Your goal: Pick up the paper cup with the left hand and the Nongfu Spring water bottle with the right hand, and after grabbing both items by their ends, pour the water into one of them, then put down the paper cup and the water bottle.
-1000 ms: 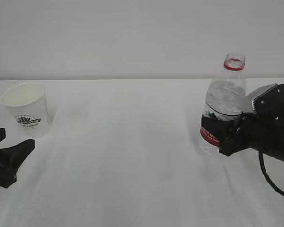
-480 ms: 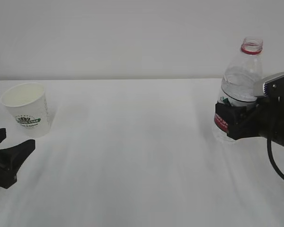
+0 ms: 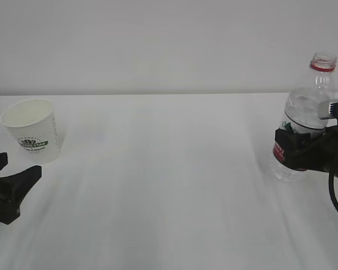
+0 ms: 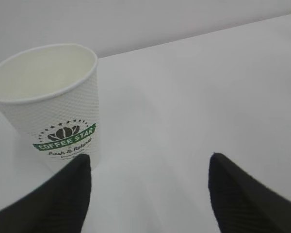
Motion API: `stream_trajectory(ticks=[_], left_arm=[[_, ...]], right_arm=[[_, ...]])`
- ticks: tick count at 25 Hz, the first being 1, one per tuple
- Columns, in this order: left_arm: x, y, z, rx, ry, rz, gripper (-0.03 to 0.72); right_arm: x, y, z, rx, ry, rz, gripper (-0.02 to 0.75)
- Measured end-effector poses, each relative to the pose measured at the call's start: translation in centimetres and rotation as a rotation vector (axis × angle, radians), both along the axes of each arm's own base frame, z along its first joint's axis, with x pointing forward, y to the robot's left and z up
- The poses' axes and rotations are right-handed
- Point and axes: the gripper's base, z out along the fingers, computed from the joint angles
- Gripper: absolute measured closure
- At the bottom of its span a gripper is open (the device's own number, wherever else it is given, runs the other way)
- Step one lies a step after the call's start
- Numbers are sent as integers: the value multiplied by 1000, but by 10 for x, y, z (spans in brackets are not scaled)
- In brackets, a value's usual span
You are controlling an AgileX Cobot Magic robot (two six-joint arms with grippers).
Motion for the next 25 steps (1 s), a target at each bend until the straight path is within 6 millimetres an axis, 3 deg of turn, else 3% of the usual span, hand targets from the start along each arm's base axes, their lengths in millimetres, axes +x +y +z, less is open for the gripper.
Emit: stream_trajectory(ticks=[8, 18, 25], left_arm=[[0, 0, 0, 0, 0, 0, 160], [0, 0, 0, 0, 0, 3, 178], [4, 12, 0, -23, 3, 153, 198]], right_arm=[[-9, -6, -5, 25, 21, -80, 316], [-11, -16, 8, 14, -35, -181, 316], [-11, -16, 8, -21, -43, -169, 316]])
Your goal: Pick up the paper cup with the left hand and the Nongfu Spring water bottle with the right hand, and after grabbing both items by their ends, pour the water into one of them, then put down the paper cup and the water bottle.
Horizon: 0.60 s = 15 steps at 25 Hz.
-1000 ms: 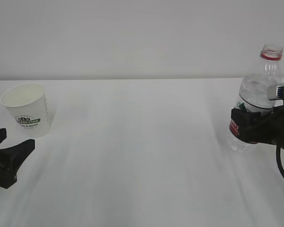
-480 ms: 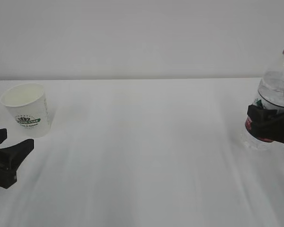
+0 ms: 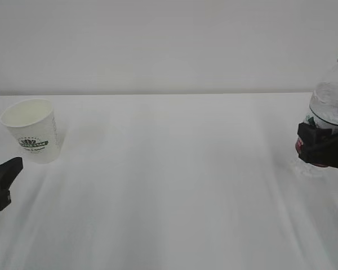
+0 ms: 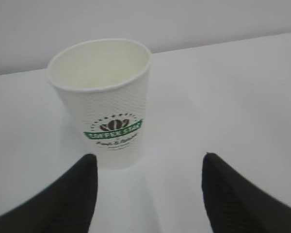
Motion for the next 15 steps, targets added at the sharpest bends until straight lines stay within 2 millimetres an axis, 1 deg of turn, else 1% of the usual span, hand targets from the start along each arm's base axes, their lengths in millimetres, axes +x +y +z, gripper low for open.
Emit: stream_trajectory(ticks=[5, 7, 8, 10, 13, 15], left_arm=[[3, 5, 1, -10, -5, 63, 207], [7, 7, 1, -15, -10, 87, 205], [9, 7, 0, -15, -6, 92, 197], [17, 6, -2, -15, -2, 96, 157], [26, 6, -12, -12, 30, 109, 95], [32, 6, -20, -7, 57, 109, 77]], right_arm=[[0, 0, 0, -17, -2, 6, 316], [0, 0, 0, -21, -2, 7, 316], [0, 0, 0, -21, -2, 7, 316], [0, 0, 0, -21, -2, 7, 316], [0, 0, 0, -23, -3, 8, 316], [0, 0, 0, -23, -3, 8, 316]])
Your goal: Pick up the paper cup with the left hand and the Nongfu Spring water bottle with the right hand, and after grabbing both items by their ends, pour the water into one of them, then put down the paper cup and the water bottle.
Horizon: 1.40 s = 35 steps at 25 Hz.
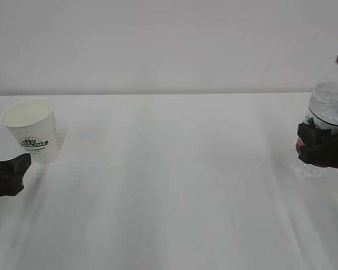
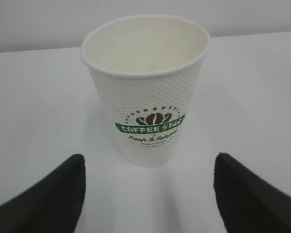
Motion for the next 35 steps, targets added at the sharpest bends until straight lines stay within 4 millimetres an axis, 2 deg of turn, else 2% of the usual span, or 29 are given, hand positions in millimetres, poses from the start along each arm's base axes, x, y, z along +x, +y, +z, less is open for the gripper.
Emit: stream_trajectory(ticks=[6, 10, 19, 35], left_arm=[[24, -3, -17, 3, 26, 0, 68], [35, -4, -17, 0, 3, 0, 71], [36, -4, -17, 0, -1, 0, 107], [37, -7, -16, 2, -6, -31, 90]], right_arm=[[0, 0, 0, -2, 0, 1, 316], [0, 0, 0, -17, -2, 6, 316], [0, 0, 0, -25, -3, 9, 316], [0, 0, 0, -27, -3, 9, 316]])
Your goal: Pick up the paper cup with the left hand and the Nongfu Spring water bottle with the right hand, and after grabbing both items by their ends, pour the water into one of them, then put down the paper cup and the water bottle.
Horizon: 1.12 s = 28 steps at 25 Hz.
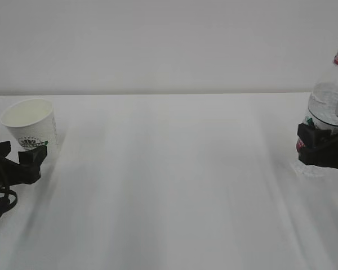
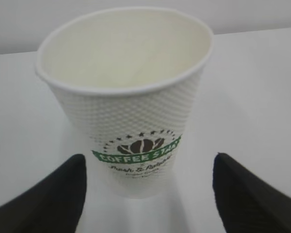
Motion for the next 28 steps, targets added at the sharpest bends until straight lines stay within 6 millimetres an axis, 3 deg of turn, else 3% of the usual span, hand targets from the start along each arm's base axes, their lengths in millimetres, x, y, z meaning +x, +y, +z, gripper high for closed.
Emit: stream_trajectory(ticks=[7, 13, 28], left_arm=[[3, 2, -7, -12, 21, 26, 5], [24, 0, -17, -71, 16, 54, -2], [48, -3, -37, -82, 23, 59, -3]], right_arm=[[0, 0, 0, 0, 0, 0, 316], [0, 1, 0, -3, 0, 7, 316], [0, 1, 0, -19, -3, 13, 316]])
